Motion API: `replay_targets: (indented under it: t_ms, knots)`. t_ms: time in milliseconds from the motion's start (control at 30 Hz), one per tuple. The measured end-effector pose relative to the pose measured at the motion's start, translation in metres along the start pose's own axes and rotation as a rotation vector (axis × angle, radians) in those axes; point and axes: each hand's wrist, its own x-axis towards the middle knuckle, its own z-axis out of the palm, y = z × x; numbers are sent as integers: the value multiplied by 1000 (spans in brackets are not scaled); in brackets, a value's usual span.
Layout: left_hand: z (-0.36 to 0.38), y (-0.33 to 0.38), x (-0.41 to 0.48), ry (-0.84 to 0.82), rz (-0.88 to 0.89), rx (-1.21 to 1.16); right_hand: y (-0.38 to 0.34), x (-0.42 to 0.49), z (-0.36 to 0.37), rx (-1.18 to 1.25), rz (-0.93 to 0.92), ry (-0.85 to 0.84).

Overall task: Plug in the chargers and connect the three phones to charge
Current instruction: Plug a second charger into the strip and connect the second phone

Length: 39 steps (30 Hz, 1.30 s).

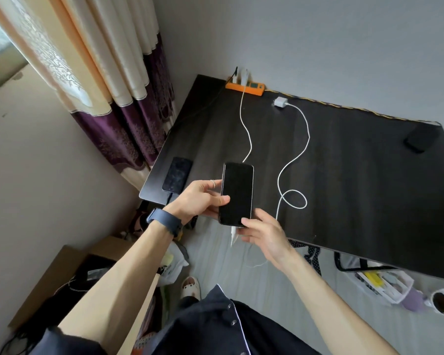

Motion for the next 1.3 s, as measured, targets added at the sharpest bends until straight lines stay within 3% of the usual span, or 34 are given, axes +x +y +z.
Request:
replay_targets:
  t_ms: [133,233,400,500,667,867,1067,1167,1300]
  knots:
    - [-22,-25,4,-25,-129,-9,1,24,7,-23,71,-6]
    - [-38,-48,10,-3,-230,17,18,43,19,-224,122,23]
    - [-72,-82,29,146,-260,591,49,90,50,-598,209,134]
    - [-105,-87,44,208,-244,787,58,125,69,-758,265,197]
    - [-157,-92,80,266,-193,1032,63,192,96,-514,277,263]
    - [-182,-98,114,165,-136,1238,53,250,108,-330,271,487]
    - [-192,-114,121,25,-222,1322,61,257,97,-574,220,722]
    - [-190,-117,118,27,-229,1332,63,250,92,-748,254,680]
    - [-189,-111,117,-4,-255,1362,61,246,92,-785,312,654]
